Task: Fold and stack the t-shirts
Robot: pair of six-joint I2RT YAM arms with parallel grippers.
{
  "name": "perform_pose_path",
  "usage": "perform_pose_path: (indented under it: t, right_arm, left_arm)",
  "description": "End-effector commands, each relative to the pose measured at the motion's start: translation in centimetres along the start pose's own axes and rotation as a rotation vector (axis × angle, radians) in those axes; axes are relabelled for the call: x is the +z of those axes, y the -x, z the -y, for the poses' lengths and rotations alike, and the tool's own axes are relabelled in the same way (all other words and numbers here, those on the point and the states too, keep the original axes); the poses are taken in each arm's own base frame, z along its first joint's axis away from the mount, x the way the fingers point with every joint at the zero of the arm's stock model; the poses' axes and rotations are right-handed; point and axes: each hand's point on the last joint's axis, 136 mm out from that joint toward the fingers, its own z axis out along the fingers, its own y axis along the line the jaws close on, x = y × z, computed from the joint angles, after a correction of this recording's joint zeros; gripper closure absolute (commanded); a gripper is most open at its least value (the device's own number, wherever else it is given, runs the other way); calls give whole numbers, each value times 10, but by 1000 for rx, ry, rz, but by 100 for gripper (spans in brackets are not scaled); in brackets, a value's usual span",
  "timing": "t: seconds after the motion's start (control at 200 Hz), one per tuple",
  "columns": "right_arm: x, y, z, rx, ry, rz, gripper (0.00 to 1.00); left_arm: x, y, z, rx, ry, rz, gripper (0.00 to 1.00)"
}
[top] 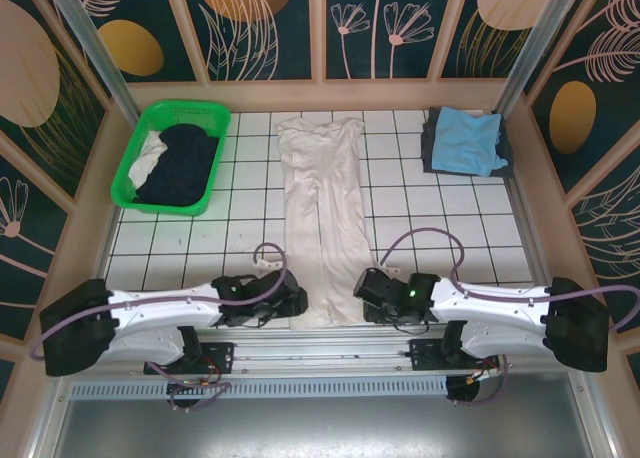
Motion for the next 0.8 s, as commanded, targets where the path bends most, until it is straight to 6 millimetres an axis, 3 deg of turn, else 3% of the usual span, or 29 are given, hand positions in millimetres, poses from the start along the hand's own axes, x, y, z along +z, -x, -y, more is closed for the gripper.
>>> perform_pose_path:
  t: [0.0, 0.2, 0.42, 0.555, 0.796]
  right_arm:
    - [2, -2, 15, 20, -76, 29, 58]
    - [4, -6, 15, 13, -79, 27, 57]
    - [11, -4, 11, 22, -49, 42, 64]
    - [14, 0, 9, 42, -32, 54, 68]
    - [8, 15, -20, 24, 82, 112, 80]
  left_arm:
    - [6, -4, 5, -25, 25, 5, 37]
    - [8, -9, 4, -39, -11, 4, 50]
    - [10, -15, 3, -14, -25, -25, 65]
    - [9, -20, 5, -5, -47, -49, 65]
    - [-3, -20, 25, 1, -201, -40, 59]
